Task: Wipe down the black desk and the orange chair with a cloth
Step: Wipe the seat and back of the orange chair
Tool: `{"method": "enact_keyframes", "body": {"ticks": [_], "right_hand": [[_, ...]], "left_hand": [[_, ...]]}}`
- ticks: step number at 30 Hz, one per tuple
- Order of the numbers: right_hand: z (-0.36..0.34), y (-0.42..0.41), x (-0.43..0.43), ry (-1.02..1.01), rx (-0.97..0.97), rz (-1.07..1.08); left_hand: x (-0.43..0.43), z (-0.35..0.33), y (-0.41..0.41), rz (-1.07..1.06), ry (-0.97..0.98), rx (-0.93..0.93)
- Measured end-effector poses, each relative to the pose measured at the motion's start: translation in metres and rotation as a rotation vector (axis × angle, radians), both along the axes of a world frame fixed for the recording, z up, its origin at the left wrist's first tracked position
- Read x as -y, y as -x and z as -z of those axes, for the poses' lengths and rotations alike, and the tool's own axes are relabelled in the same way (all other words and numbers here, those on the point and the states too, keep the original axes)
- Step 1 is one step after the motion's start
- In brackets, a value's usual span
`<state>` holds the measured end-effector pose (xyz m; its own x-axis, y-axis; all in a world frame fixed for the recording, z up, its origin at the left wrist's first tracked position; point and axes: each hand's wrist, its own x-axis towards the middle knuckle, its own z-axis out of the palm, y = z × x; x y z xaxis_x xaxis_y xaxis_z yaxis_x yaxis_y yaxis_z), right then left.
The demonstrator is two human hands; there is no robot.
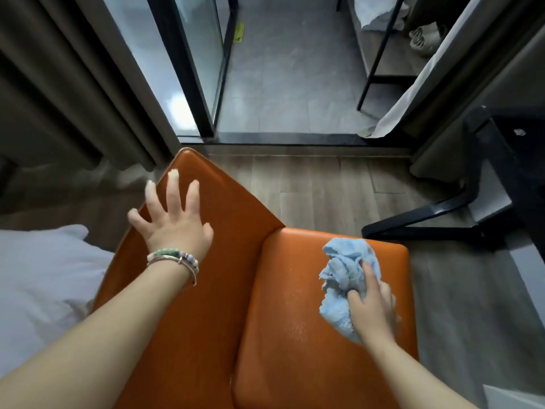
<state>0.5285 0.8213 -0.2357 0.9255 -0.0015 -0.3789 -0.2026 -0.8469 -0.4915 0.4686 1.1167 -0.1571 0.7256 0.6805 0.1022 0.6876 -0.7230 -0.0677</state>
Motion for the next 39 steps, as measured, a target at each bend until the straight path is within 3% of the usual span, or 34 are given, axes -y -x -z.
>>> {"method": "enact_keyframes", "body": {"ticks": [3, 9, 15, 18, 20, 23, 27, 28, 32, 35, 39], "right_hand": [[0.022, -0.035, -0.004, 0.111, 0.022, -0.089], [0.065, -0.094, -0.051, 0.27, 0.062, -0.365], [0.109, -0.098, -0.083, 0.421, -0.289, -0.517], [0.124, -0.07, -0.069, 0.48, -0.296, -0.672], [0.127, -0.056, -0.058, 0.404, -0.287, -0.758], [0.114, -0.05, -0.047, 0.226, -0.309, -0.637], [0.096, -0.068, -0.026, 0.197, 0.016, -0.479], [0.095, -0.074, -0.019, 0.248, -0.008, -0.452], [0.111, -0.064, 0.0, 0.399, -0.397, -0.4], [0.132, -0.022, -0.001, 0.466, -0.43, -0.536], [0.136, 0.034, -0.017, 0.4, -0.129, -0.972]], "left_hand": [[0.004, 0.008, -0.015, -0.096, -0.031, 0.093], [0.001, 0.024, -0.013, -0.096, -0.146, 0.203], [-0.002, 0.027, -0.01, -0.076, -0.194, 0.158], [-0.004, 0.029, -0.006, -0.053, -0.208, 0.145], [-0.003, 0.028, -0.004, -0.044, -0.205, 0.145], [-0.001, 0.023, 0.001, -0.026, -0.18, 0.167], [0.003, 0.018, 0.006, -0.003, -0.152, 0.154], [0.005, 0.017, 0.006, -0.002, -0.148, 0.145], [0.004, 0.018, 0.007, -0.004, -0.162, 0.125], [0.002, 0.021, 0.007, -0.002, -0.192, 0.108], [0.003, 0.023, 0.005, -0.018, -0.202, 0.099]]}}
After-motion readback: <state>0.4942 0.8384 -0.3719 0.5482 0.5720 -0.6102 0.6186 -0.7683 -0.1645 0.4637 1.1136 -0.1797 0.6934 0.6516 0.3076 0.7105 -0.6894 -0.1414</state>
